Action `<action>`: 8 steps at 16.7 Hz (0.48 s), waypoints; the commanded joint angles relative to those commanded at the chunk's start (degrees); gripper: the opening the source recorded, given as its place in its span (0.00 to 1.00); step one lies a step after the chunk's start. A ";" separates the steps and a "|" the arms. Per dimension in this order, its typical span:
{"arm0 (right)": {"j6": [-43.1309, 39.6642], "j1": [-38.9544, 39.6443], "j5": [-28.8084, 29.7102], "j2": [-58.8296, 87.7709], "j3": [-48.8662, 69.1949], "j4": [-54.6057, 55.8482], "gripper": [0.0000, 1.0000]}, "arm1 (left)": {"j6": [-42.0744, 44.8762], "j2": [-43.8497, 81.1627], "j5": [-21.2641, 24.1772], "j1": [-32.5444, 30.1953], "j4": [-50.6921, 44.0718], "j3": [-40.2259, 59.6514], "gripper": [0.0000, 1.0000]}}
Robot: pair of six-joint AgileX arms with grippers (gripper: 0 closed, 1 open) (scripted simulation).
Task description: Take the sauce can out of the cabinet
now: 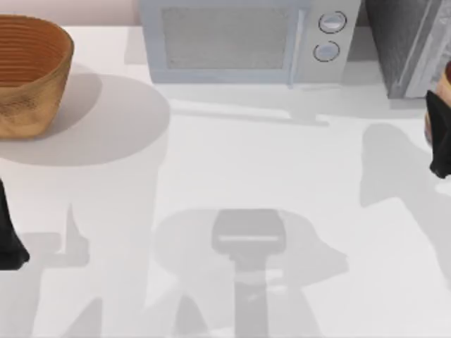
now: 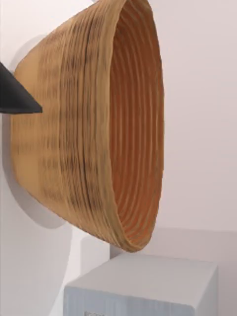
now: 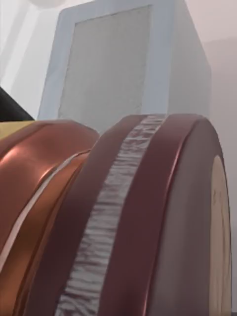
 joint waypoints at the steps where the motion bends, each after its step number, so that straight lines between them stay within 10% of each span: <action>1: 0.01 0.93 -0.96 3.18 1.64 2.70 0.00 | 0.00 0.00 0.00 0.00 0.00 0.00 1.00; 8: -1.22 6.57 -6.82 30.55 12.35 22.28 0.00 | 0.00 0.00 0.00 0.00 0.00 0.00 1.00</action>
